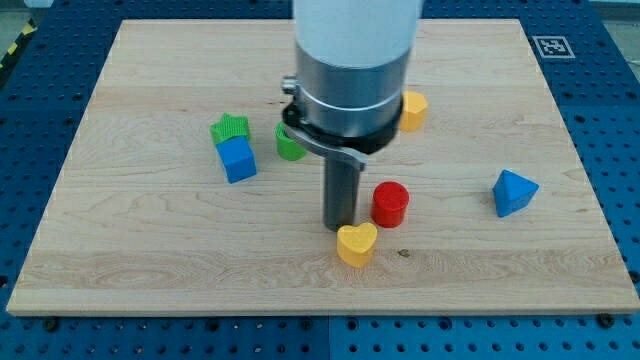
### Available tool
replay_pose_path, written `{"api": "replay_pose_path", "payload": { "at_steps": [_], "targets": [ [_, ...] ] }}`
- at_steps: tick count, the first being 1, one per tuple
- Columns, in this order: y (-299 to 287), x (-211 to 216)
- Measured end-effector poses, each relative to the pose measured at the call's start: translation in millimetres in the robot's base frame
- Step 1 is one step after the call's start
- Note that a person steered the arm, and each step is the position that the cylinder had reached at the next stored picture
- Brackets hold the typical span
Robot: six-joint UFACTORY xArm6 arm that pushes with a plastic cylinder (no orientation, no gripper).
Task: Slide red circle down a bit
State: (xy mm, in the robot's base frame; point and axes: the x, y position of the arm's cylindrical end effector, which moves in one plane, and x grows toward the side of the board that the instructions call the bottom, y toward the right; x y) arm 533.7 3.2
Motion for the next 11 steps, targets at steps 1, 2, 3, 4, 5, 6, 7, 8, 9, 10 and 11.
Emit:
{"api": "replay_pose_path", "payload": {
  "at_steps": [1, 2, 3, 4, 5, 6, 7, 8, 9, 10, 11],
  "targets": [
    [-15, -26],
    [3, -49],
    [35, -63],
    [44, -63],
    [53, -49],
    [60, -43],
    [60, -43],
    [63, -43],
    [69, -43],
    [71, -42],
    [71, -29]
  ]
}}
